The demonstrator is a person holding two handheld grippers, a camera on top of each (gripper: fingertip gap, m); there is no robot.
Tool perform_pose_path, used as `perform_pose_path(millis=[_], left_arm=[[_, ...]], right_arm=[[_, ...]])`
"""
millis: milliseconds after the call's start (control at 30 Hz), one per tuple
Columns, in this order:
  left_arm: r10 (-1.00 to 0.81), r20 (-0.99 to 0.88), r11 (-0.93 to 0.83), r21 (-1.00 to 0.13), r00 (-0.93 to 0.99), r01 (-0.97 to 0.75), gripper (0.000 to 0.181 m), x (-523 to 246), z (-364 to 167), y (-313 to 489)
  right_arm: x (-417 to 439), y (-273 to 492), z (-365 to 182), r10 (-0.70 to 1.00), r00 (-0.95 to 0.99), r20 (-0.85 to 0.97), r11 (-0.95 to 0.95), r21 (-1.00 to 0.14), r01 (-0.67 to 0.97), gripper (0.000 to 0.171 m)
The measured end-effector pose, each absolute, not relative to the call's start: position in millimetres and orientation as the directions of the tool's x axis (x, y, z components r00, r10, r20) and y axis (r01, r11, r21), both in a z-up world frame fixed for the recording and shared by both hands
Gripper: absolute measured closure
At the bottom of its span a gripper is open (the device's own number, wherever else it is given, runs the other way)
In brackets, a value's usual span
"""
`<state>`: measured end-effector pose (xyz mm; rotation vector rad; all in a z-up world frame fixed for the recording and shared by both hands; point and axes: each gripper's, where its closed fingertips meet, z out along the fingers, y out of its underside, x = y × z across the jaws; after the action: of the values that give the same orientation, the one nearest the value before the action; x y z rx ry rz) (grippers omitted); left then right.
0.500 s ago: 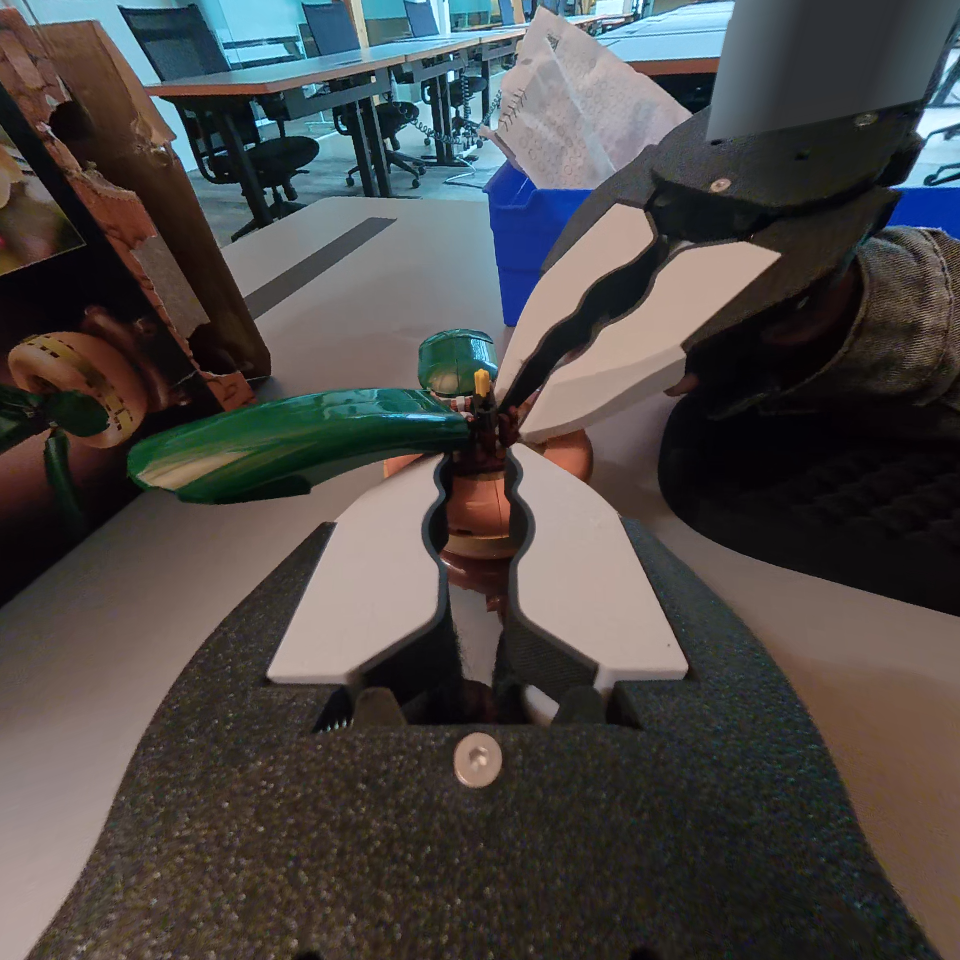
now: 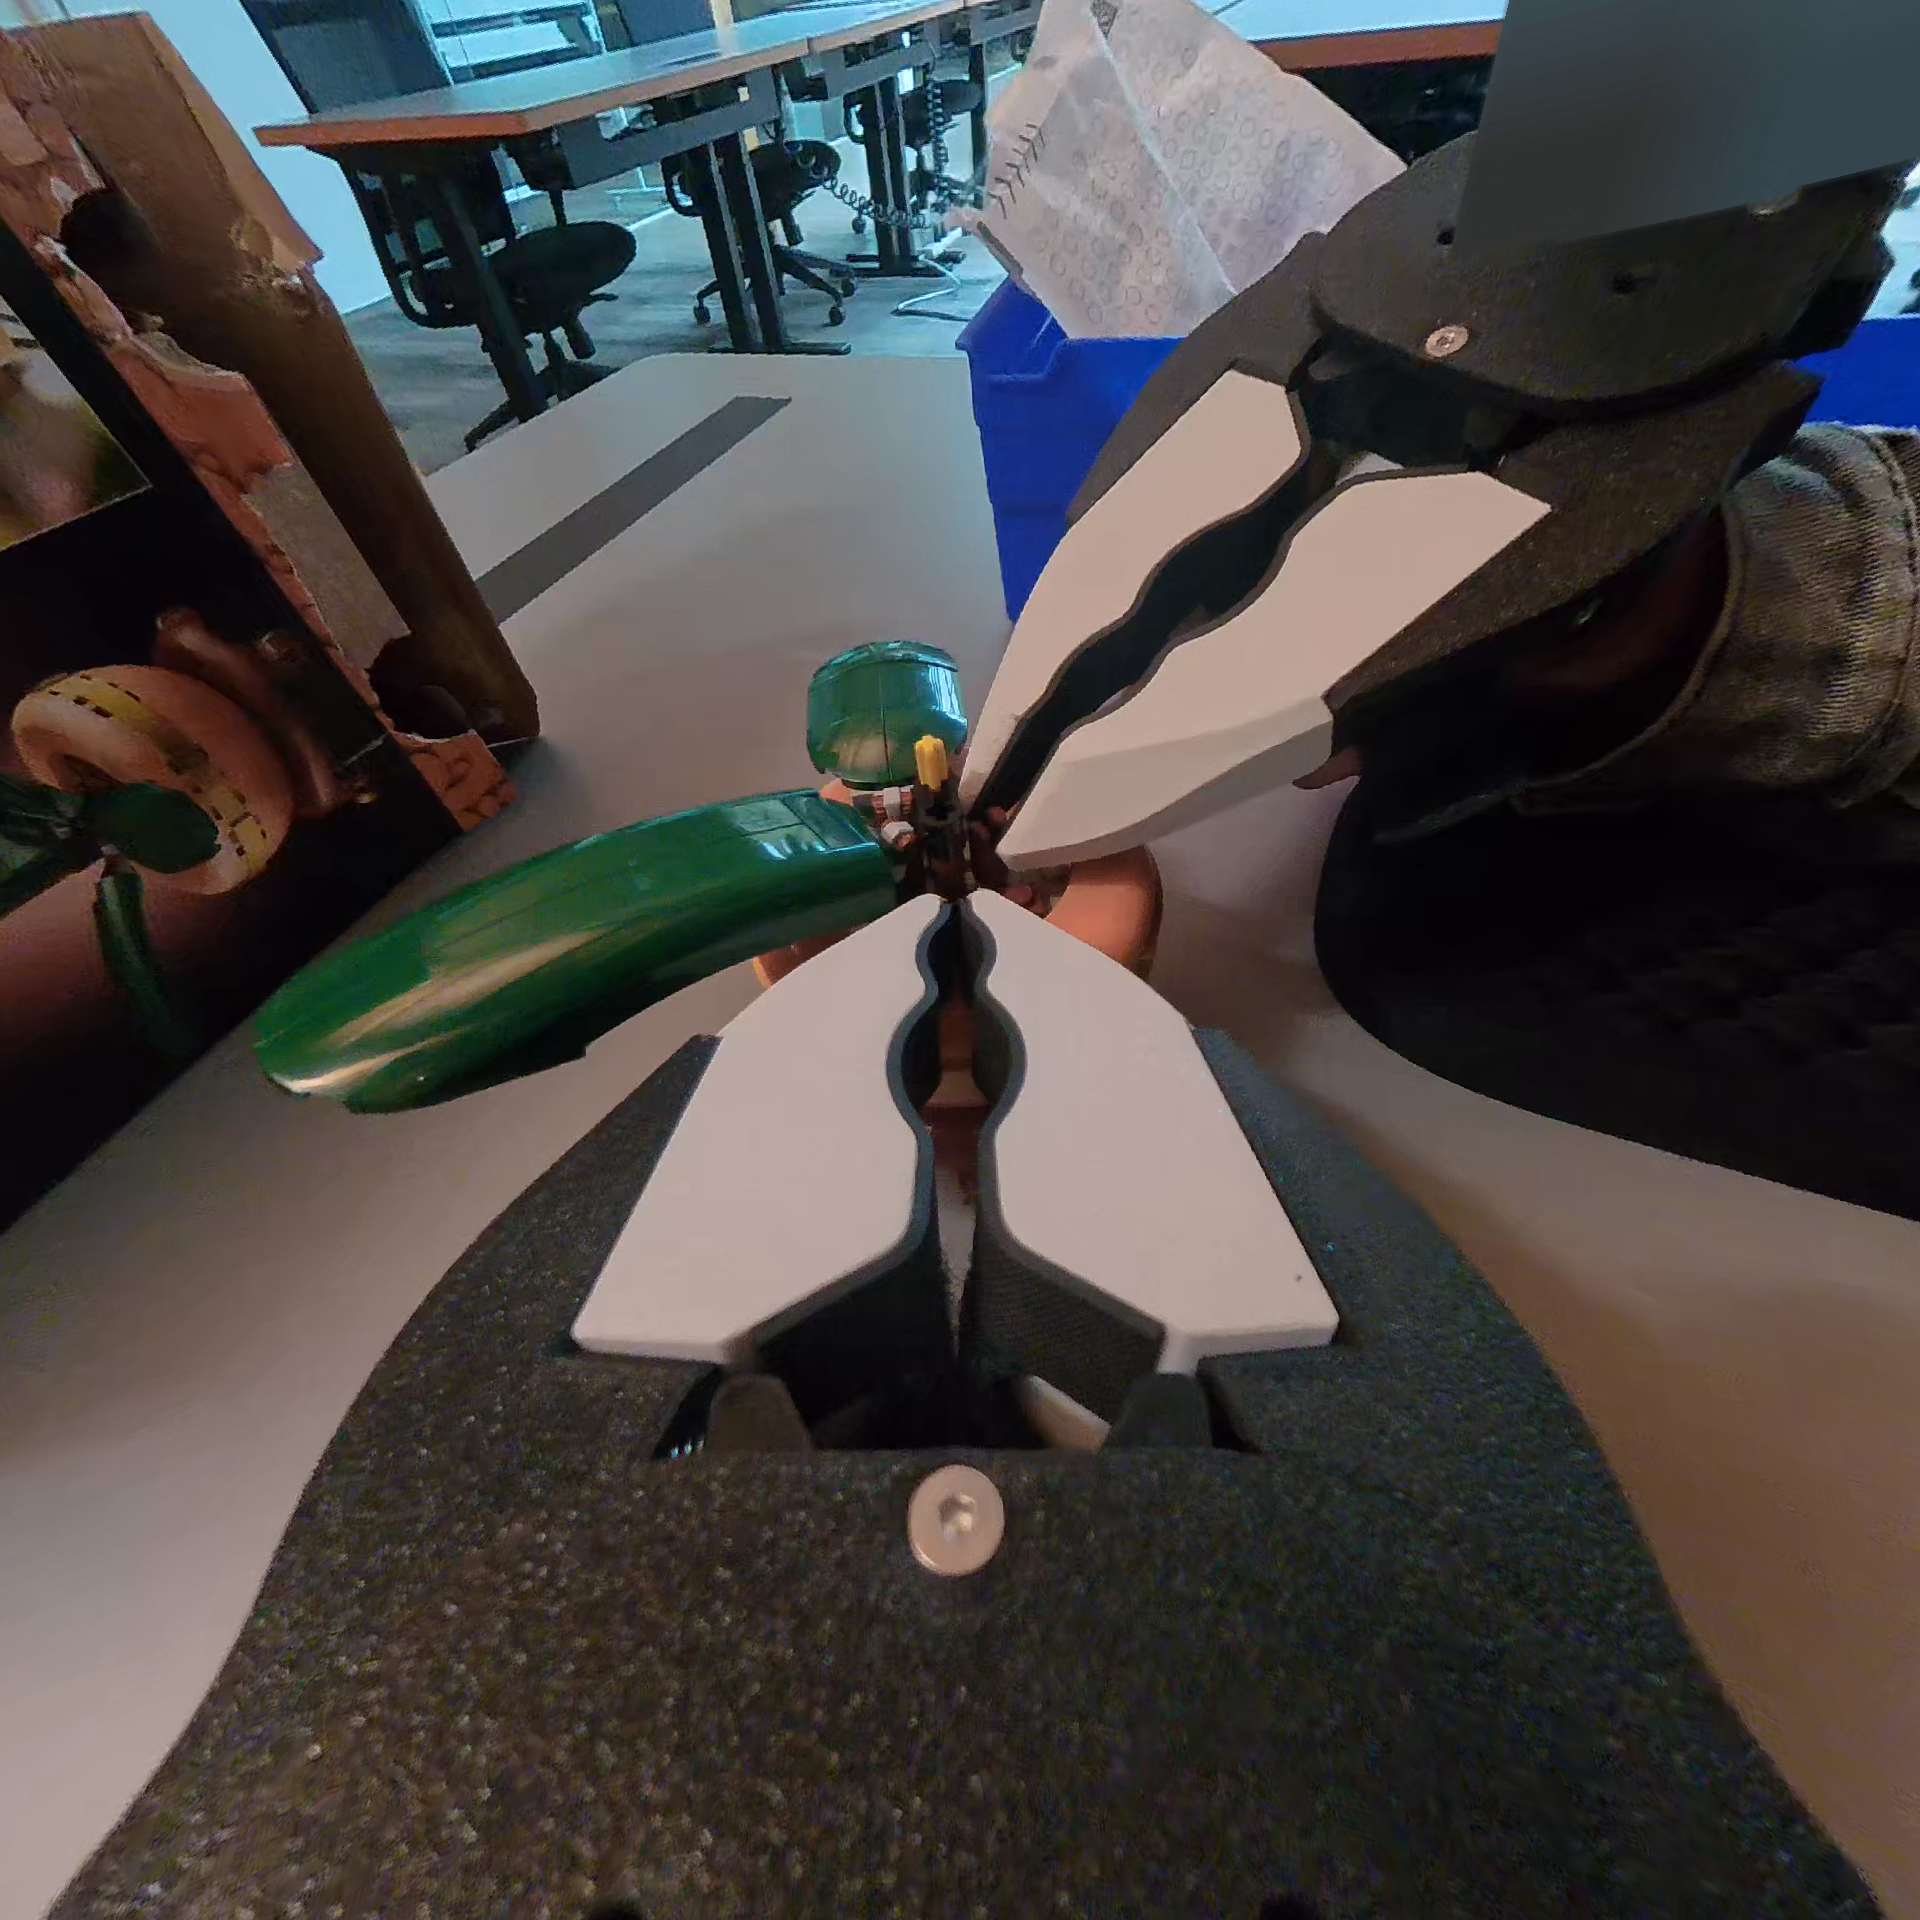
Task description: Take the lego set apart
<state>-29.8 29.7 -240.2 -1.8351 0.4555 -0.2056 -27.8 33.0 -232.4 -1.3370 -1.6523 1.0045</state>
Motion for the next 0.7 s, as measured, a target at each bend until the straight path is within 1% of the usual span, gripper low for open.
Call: perform_pose_path(millis=[100, 200, 300, 467, 633, 700], left_arm=[[-0.390, -0.120, -0.256, -0.938, 0.913, -0.233, 0.181, -29.5, -240.6, 30.1], [-0.374, -0.141, -0.272, -0.928, 0.917, -0.254, 0.181, -29.6, -241.0, 30.6], [-0.362, -0.155, -0.284, -0.921, 0.919, -0.267, 0.181, -29.5, -241.2, 30.9], [-0.364, -0.152, -0.298, -0.916, 0.919, -0.269, 0.181, -29.1, -241.2, 31.2], [-0.386, -0.158, -0.284, -0.917, 0.909, -0.280, 0.181, -28.1, -240.1, 30.1], [-0.408, -0.176, -0.268, -0.915, 0.896, -0.302, 0.181, -29.3, -237.7, 26.4]], right_arm=[[-27.3, 33.1, -232.4, 0.982, -0.144, 0.125, 0.171, -0.910, 0.377, 0.166], [-26.9, 33.5, -232.0, 0.968, -0.137, 0.209, 0.246, -0.894, 0.374, 0.166], [-26.8, 32.7, -230.4, 0.951, -0.157, 0.265, 0.303, -0.893, 0.332, 0.167], [-26.8, 32.8, -229.2, 0.966, -0.229, 0.120, 0.175, -0.955, 0.240, 0.168], [-26.4, 33.2, -229.7, 0.961, -0.275, -0.023, 0.042, -0.973, 0.228, 0.168], [-25.6, 34.4, -230.2, 0.962, -0.271, 0.000, 0.066, -0.970, 0.234, 0.168]])
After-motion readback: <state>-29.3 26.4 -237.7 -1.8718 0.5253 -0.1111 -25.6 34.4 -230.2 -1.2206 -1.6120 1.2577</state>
